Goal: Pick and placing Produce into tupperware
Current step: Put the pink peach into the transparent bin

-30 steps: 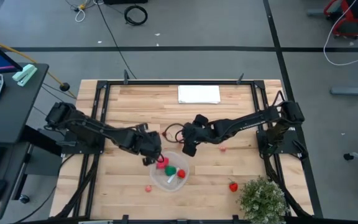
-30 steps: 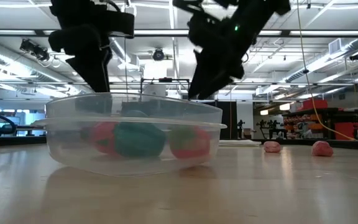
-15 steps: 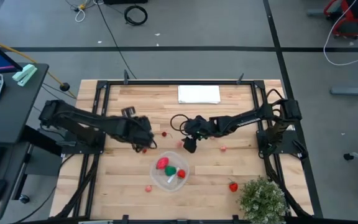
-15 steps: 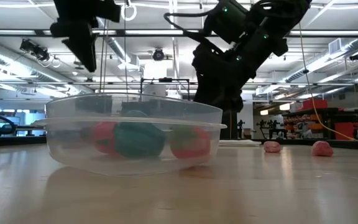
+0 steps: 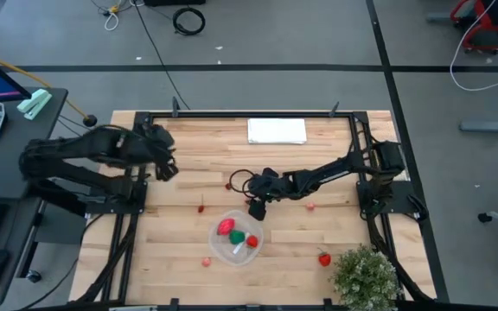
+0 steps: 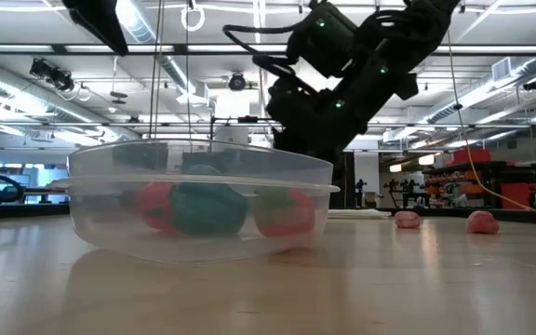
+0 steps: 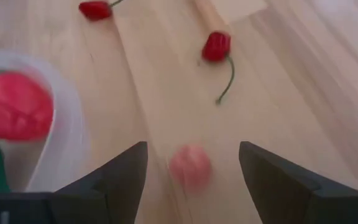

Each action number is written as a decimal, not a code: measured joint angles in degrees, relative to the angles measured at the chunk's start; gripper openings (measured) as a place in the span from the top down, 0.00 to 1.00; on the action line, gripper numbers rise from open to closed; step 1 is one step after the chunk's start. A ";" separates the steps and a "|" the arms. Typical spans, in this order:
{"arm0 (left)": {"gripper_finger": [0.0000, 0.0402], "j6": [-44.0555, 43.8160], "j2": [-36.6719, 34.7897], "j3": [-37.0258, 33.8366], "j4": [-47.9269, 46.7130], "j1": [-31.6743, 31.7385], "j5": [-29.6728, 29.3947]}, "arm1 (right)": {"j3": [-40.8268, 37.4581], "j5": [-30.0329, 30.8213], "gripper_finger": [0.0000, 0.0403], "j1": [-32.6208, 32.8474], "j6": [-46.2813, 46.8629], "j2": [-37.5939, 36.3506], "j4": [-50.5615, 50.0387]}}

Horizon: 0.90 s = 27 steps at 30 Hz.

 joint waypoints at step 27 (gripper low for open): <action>0.80 16.71 -2.26 -0.05 20.43 0.27 11.40 | 3.22 5.53 0.52 -0.04 2.02 3.99 -7.40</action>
